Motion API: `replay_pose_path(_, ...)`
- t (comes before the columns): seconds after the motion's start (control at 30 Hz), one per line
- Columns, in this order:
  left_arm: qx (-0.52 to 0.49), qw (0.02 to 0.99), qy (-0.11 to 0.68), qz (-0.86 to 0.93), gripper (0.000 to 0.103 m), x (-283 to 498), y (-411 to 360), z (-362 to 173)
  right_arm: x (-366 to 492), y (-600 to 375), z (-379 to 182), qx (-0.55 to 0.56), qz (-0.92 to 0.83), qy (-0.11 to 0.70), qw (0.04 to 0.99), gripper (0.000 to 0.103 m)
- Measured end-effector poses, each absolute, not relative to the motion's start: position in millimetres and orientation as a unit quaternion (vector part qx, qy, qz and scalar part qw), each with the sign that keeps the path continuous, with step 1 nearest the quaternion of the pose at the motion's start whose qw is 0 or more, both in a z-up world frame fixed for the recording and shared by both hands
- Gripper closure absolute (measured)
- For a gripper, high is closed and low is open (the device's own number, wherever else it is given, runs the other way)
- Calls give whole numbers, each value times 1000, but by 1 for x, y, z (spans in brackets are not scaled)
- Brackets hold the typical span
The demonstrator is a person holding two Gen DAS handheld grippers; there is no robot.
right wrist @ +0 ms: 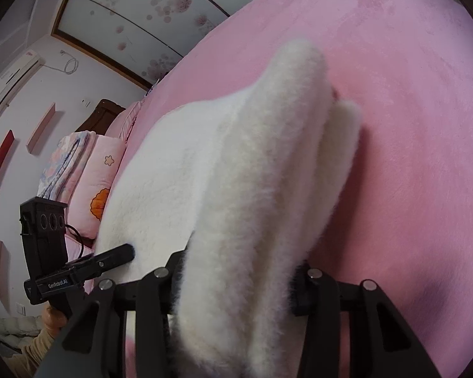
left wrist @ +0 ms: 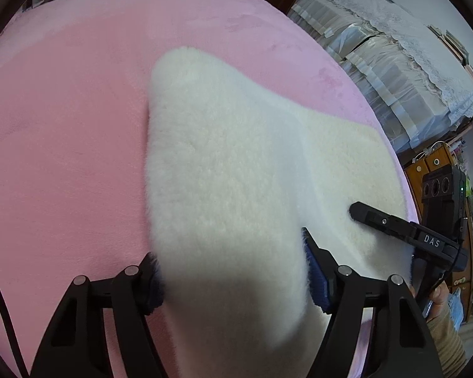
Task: Fold large clothes
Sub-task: 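Lift the held end and fold it over the bundle with both tools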
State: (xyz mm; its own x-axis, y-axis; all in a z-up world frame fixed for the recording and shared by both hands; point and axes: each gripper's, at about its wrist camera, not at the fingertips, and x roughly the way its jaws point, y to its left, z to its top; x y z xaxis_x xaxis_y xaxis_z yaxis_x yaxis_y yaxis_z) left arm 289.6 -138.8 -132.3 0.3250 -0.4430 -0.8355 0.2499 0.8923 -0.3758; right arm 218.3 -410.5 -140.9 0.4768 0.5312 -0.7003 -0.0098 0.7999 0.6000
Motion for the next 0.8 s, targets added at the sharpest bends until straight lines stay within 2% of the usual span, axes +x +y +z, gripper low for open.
replay_pose_path(0.23,-86,816,528,-218,34,260,-101,-99,188,-379,-122,277,174,480,814,60)
replay_pose_path(0.47,-107,823,518,-206,34,221,-25,-75,163,-319,-99,264,203,481,811,60)
replay_pose_path(0.8,-125,860,467,-164,34,232,111,-36,203,-201,-64,228,267,472,809,60)
